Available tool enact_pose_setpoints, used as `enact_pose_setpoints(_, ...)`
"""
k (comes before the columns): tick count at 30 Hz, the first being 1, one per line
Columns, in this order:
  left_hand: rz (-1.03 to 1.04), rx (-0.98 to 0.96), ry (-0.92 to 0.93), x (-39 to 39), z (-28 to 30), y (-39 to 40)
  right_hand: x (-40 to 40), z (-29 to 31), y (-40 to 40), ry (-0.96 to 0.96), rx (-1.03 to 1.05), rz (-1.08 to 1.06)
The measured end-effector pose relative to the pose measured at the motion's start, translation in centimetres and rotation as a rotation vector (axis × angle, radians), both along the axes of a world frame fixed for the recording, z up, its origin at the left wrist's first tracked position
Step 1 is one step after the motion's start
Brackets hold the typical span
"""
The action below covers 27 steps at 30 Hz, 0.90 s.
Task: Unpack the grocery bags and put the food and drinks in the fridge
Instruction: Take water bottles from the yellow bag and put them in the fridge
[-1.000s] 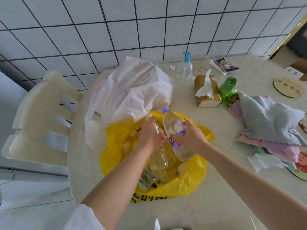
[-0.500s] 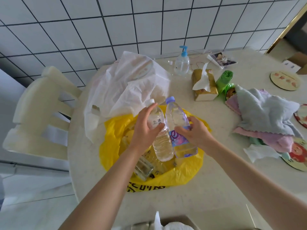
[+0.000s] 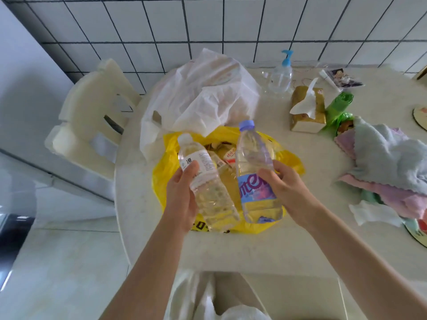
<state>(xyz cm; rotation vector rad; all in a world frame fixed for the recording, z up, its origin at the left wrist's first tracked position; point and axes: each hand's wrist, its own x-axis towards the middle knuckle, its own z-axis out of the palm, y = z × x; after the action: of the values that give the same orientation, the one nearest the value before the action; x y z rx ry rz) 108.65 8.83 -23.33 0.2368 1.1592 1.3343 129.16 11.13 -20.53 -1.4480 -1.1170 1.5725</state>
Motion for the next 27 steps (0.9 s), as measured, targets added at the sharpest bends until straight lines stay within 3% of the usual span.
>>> enact_pose_setpoints(5,-0.074,-0.013,-0.049,-2.2,0.1,-5.5,-2.5,-0.1,-3.3,0.072,-0.064,0.129)
enact_pose_setpoints(13,0.085,0.014,0.105,-6.3,1.0,-15.3,-8.5,-0.1,-10.7,0.079,-0.060,0.327)
enact_pose_setpoints(27,0.196,-0.091,0.290,-13.0,1.2,-38.2,-17.2,-2.2,-30.6,-0.114,-0.003,0.552)
